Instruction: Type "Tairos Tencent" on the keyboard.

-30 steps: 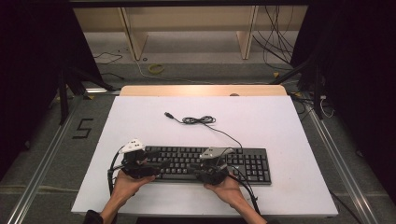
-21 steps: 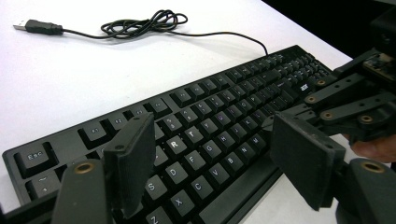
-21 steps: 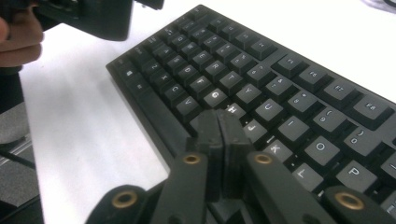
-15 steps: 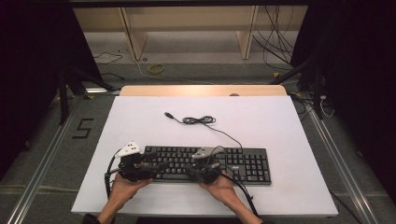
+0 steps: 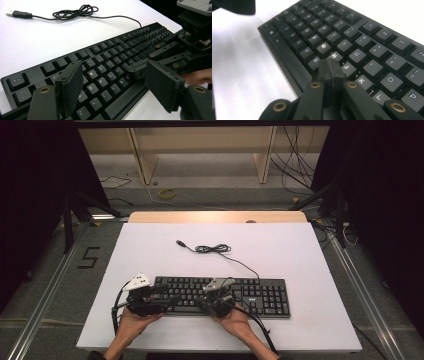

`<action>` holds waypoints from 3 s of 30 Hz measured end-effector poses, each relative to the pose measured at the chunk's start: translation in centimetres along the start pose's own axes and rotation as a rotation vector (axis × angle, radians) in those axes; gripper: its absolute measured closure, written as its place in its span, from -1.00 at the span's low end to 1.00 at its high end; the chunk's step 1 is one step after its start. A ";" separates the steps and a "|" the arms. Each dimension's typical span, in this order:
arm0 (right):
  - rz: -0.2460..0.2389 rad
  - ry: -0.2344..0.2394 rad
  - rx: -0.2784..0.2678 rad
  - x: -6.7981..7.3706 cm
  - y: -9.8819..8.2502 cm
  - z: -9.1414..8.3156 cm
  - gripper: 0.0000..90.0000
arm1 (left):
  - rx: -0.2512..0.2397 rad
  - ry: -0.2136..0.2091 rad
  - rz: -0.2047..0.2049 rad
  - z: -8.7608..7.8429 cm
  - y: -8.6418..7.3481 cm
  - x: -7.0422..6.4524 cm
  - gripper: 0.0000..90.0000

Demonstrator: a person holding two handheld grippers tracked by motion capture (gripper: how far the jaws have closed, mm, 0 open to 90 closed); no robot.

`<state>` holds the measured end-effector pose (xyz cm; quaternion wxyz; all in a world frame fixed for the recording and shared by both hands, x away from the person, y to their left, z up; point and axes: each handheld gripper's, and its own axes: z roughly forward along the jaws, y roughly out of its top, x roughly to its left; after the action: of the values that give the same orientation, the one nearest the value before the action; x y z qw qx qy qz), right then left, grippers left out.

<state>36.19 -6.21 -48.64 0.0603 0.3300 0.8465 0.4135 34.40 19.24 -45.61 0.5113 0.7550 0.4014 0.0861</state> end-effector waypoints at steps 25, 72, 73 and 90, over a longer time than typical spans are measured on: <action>0.097 0.019 -0.123 -1.9 -0.2 -4.2 0.82 | 0.015 0.021 -0.003 0.9 0.2 0.5 -0.17; 0.107 -0.015 -0.219 -2.7 -3.3 -10.0 -0.15 | 0.193 0.052 0.074 5.9 1.9 0.1 0.98; 0.106 -0.014 -0.219 -2.7 -3.3 -10.0 -0.15 | 0.199 0.053 0.073 6.0 1.9 0.2 0.98; 0.097 -0.017 -0.219 -2.5 -3.8 -10.5 -0.22 | 0.247 0.053 0.079 7.1 1.8 0.4 0.99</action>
<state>32.25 -16.28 -45.02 0.0831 0.3654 0.7787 0.5033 39.43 14.23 -47.51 0.3998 0.8249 0.3922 0.0763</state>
